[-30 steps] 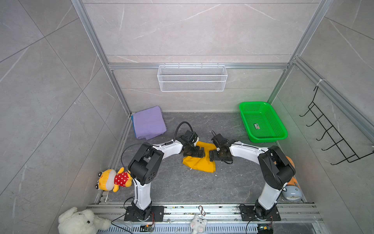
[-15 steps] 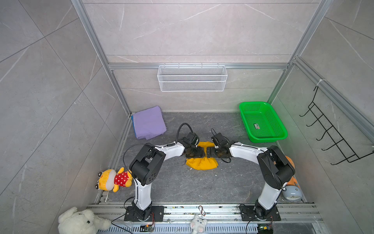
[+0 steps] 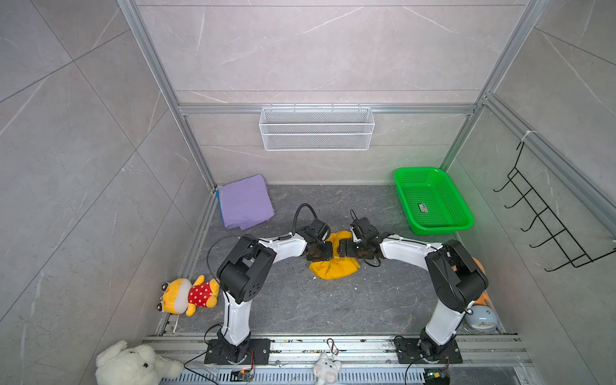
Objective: Fold and stack t-shirts
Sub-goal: Pick up the T-shirt from the center of the table.
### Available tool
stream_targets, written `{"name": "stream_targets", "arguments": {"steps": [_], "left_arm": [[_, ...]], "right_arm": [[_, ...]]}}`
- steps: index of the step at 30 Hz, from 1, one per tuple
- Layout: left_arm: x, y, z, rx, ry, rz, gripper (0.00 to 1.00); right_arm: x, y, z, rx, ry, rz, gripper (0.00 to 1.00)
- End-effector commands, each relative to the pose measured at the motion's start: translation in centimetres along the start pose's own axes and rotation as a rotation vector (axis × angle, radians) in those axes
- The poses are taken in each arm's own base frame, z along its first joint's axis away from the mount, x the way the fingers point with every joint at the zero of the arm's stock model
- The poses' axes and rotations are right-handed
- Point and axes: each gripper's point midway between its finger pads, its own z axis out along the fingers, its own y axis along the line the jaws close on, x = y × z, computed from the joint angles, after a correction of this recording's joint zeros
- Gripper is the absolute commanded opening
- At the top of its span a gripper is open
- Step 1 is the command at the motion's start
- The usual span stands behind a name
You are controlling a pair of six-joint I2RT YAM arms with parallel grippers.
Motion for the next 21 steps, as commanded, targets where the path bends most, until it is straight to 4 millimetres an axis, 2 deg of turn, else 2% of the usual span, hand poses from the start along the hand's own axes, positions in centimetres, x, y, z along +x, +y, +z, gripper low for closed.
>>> {"name": "stream_targets", "arguments": {"steps": [1,7,11,16,21], "left_arm": [[4.1,5.8,0.5,-0.257,0.150,0.053,0.00],[1.2,5.1,-2.7,-0.243,0.034,0.145,0.00],[-1.2,5.3,-4.8,-0.227,-0.038,0.186,0.00],[-5.2,5.7,-8.0,-0.217,-0.135,0.237,0.00],[-9.5,7.3,-11.7,-0.185,-0.247,0.220,0.00]], "right_arm": [[3.7,-3.2,-1.5,0.063,0.146,0.047,0.99],[0.8,-4.8,-6.4,0.083,0.050,0.042,0.99],[-0.2,-4.6,-8.8,0.075,0.007,0.018,0.99],[-0.7,-4.4,-9.9,0.067,-0.020,-0.005,0.99],[-0.7,-4.4,-10.1,0.058,-0.027,-0.020,0.99]]}}
